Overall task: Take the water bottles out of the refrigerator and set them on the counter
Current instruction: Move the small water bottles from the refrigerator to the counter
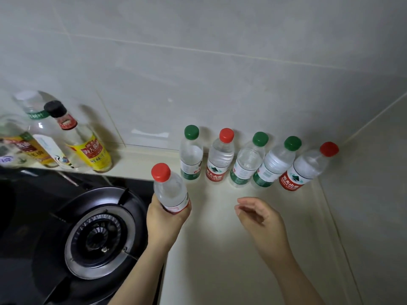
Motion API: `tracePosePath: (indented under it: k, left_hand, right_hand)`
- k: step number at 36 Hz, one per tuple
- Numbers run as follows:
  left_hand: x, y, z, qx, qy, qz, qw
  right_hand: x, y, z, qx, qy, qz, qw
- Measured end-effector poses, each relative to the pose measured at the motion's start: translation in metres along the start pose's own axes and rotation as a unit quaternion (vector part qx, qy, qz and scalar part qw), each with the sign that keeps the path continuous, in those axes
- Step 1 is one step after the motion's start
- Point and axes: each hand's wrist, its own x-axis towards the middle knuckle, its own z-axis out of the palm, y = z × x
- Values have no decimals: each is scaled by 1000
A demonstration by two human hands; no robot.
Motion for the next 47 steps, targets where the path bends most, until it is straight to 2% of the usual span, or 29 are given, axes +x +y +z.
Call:
tracePosePath:
  k: [31,42,47]
  left_hand:
    - [25,0,38,48,-27,35,998]
    - [19,14,36,39,-51,5,998]
    - [11,12,28,64,-98,-37,992]
  right_hand:
    - [5,13,-15,-18,20,20,999]
    - [2,7,-13,-14,22,14,1000]
    - [-5,-3,-14,-7,17,6,1000]
